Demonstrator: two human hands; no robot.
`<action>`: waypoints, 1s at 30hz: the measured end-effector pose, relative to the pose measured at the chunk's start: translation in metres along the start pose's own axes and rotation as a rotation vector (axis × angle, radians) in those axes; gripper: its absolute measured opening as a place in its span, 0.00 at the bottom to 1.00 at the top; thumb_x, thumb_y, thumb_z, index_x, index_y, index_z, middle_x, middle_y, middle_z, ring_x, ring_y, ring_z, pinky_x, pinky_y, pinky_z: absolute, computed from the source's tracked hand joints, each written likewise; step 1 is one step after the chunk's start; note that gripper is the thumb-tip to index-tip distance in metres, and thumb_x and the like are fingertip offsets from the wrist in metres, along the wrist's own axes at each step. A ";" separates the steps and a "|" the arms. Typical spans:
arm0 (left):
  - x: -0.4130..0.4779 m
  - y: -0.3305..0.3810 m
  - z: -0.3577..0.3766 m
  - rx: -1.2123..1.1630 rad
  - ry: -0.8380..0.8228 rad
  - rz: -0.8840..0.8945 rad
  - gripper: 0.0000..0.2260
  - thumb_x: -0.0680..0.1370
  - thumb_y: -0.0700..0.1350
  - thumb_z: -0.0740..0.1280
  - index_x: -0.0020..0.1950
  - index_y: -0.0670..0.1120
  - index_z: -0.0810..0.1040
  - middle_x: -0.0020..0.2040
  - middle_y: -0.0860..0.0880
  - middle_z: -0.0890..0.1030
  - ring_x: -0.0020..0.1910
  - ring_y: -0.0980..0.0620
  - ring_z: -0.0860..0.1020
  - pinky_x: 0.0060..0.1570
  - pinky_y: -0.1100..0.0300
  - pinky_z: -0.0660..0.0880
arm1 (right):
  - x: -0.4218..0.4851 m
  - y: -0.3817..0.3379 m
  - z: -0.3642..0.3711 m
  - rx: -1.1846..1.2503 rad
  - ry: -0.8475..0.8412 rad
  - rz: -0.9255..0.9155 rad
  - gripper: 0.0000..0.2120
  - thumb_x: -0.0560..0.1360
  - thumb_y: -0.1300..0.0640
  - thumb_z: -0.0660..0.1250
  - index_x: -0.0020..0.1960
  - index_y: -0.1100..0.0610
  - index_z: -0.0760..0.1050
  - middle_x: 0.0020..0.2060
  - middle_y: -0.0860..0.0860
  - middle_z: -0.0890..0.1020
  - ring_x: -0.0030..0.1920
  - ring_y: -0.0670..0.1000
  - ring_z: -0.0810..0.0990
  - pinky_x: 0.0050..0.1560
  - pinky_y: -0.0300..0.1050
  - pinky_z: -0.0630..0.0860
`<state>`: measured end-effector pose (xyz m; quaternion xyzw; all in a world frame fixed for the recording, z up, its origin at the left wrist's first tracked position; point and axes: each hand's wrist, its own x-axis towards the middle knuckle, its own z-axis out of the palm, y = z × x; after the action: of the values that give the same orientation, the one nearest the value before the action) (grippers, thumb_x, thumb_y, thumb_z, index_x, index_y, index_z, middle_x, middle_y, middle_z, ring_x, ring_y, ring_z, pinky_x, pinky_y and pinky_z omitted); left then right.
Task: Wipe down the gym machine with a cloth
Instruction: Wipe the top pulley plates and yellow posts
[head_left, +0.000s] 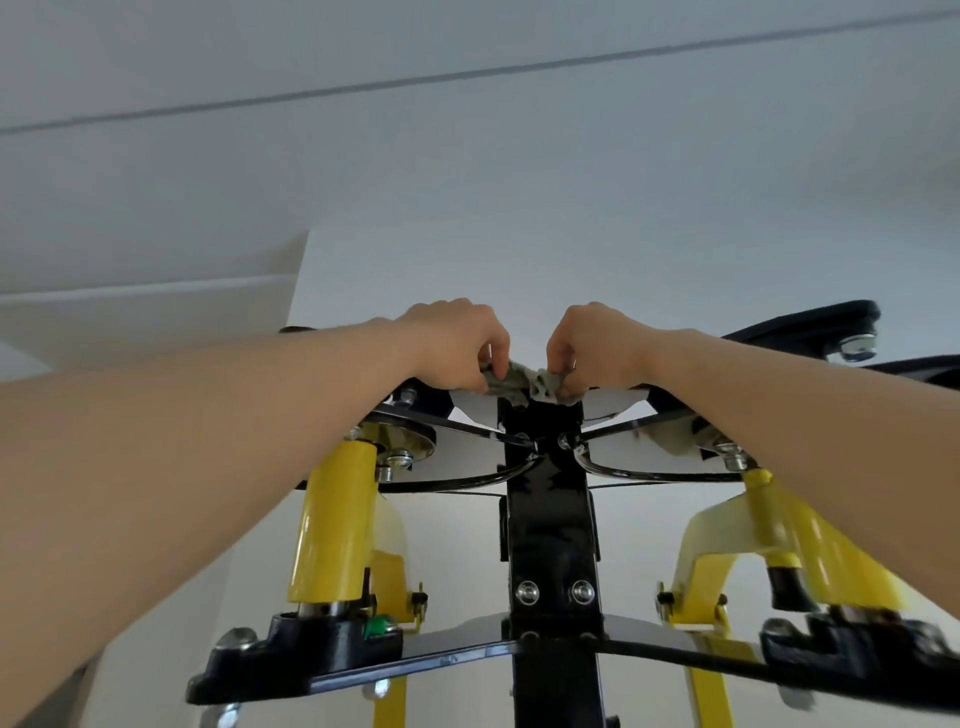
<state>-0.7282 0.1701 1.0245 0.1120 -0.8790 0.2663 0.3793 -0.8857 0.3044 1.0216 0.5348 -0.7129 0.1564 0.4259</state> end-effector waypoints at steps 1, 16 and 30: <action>0.005 0.005 0.004 -0.009 0.002 0.007 0.09 0.75 0.50 0.75 0.53 0.59 0.82 0.56 0.56 0.80 0.55 0.51 0.77 0.48 0.56 0.72 | -0.004 0.003 -0.006 -0.034 -0.018 0.003 0.14 0.68 0.58 0.80 0.36 0.46 0.77 0.37 0.41 0.79 0.41 0.47 0.77 0.36 0.36 0.67; 0.055 0.084 0.034 -0.734 0.156 0.084 0.05 0.74 0.50 0.70 0.42 0.51 0.84 0.44 0.51 0.83 0.49 0.48 0.81 0.53 0.51 0.77 | -0.074 0.055 -0.098 -0.078 -0.065 0.111 0.04 0.71 0.55 0.79 0.45 0.52 0.86 0.38 0.42 0.85 0.45 0.45 0.82 0.50 0.41 0.76; 0.067 0.172 0.015 -1.130 0.337 0.192 0.12 0.73 0.54 0.77 0.43 0.48 0.82 0.35 0.52 0.81 0.36 0.56 0.77 0.43 0.61 0.71 | -0.160 0.104 -0.149 0.188 0.086 0.335 0.05 0.73 0.62 0.76 0.47 0.54 0.85 0.41 0.53 0.87 0.43 0.47 0.83 0.35 0.29 0.72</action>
<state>-0.8520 0.3050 0.9988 -0.2309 -0.8184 -0.1953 0.4886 -0.9025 0.5454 1.0092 0.4390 -0.7553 0.3135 0.3722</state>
